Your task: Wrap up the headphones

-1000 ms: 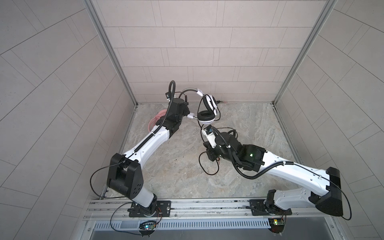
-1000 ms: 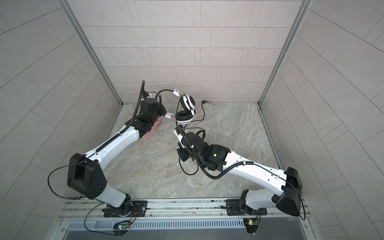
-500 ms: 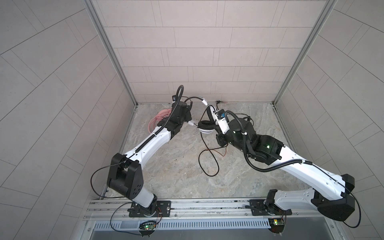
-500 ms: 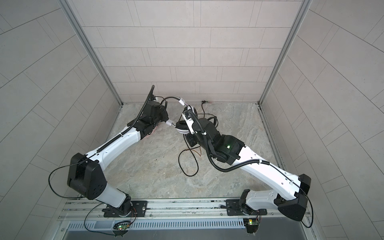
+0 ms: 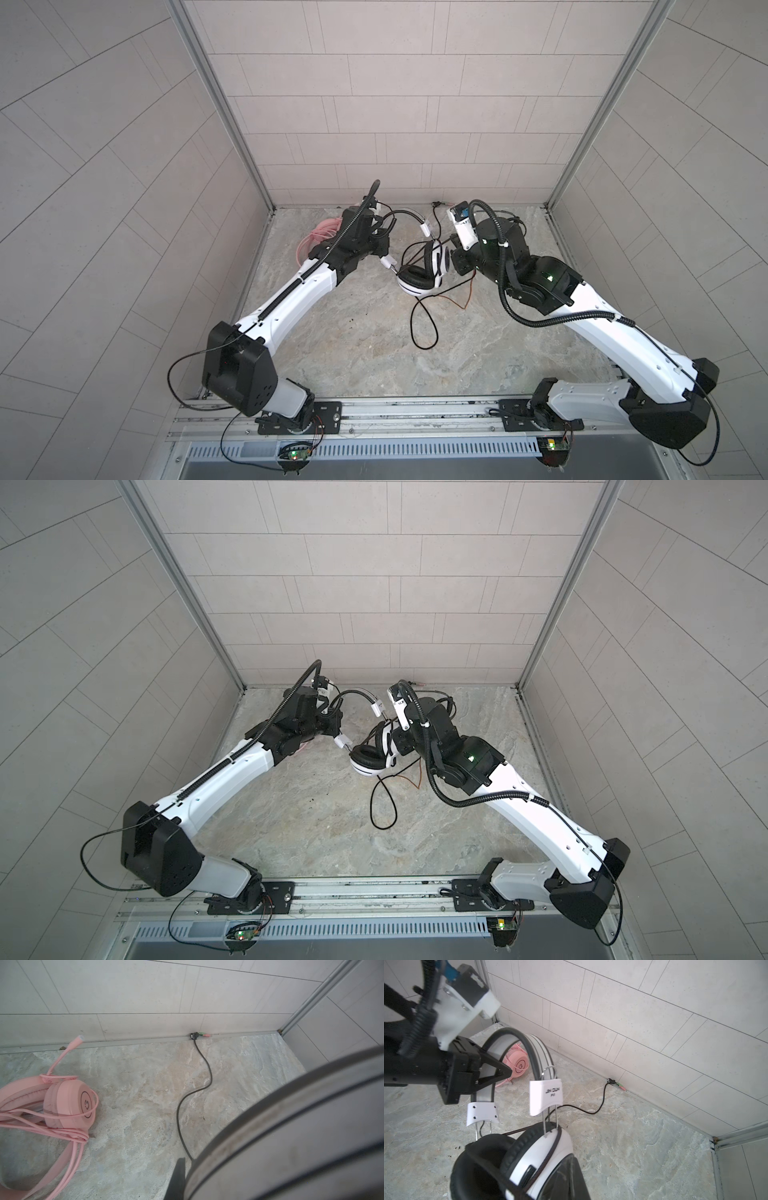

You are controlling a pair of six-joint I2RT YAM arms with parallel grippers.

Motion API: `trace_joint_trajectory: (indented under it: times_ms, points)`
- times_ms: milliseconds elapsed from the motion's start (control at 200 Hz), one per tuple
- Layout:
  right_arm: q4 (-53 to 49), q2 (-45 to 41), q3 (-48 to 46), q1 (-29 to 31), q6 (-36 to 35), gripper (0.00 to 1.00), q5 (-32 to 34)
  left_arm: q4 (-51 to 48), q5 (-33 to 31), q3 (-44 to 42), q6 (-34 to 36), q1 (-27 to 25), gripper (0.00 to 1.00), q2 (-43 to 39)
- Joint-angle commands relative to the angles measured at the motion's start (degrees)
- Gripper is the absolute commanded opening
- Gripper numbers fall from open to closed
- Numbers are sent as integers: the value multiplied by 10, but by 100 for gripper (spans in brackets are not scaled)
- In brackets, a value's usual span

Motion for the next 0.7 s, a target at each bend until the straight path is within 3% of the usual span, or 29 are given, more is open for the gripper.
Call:
trace_joint_trajectory:
  times_ms: [0, 320, 691]
  points:
    - [7, -25, 15, -20, -5, 0, 5, -24, 59, 6, 33, 5, 0, -22]
    - [9, -18, 12, -63, 6, 0, -28, -70, 124, 26, 60, 6, 0, -15]
    - [21, -7, -2, -91, 13, 2, -47, -57, 184, 28, 38, 13, 0, -35]
